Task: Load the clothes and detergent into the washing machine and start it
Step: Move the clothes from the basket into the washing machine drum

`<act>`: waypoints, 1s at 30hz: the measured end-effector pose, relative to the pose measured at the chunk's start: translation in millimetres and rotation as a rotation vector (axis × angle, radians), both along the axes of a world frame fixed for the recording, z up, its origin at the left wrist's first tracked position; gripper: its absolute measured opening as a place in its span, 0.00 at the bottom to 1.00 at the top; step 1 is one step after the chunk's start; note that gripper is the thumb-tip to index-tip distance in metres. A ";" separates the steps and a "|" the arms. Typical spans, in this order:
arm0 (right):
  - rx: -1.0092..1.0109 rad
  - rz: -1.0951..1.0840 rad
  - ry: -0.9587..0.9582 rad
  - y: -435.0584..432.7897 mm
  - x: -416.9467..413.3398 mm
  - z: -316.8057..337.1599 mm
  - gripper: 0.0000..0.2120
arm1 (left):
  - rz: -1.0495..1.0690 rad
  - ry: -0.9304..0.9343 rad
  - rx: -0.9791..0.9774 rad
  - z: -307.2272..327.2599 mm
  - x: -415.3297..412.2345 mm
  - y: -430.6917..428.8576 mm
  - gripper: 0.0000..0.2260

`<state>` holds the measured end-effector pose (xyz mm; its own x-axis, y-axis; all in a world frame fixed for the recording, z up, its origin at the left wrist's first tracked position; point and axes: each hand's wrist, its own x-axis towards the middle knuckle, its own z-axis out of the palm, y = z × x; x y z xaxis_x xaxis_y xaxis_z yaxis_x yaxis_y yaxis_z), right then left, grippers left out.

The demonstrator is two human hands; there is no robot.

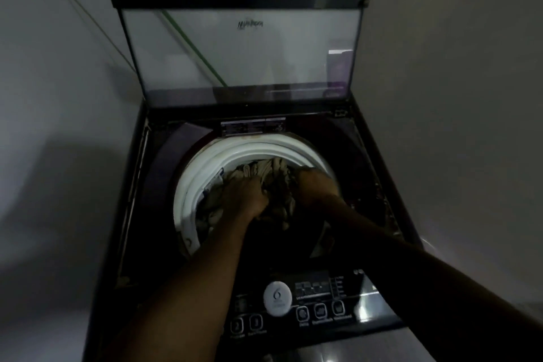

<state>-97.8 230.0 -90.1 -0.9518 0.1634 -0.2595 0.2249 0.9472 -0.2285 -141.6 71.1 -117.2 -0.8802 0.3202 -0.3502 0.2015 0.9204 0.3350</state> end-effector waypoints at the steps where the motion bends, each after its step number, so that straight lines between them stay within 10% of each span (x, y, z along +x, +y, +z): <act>1: -0.015 -0.012 0.065 6.3 3.7 3.6 0.19 | 0.012 0.013 0.034 9.6 8.8 5.8 0.15; 16: -0.017 -0.031 0.489 146.1 174.8 78.0 0.13 | 0.018 0.209 0.241 87.9 180.1 153.1 0.25; 30: -0.130 -0.199 0.407 268.0 258.2 53.2 0.14 | -0.202 0.342 0.270 65.2 245.8 278.4 0.24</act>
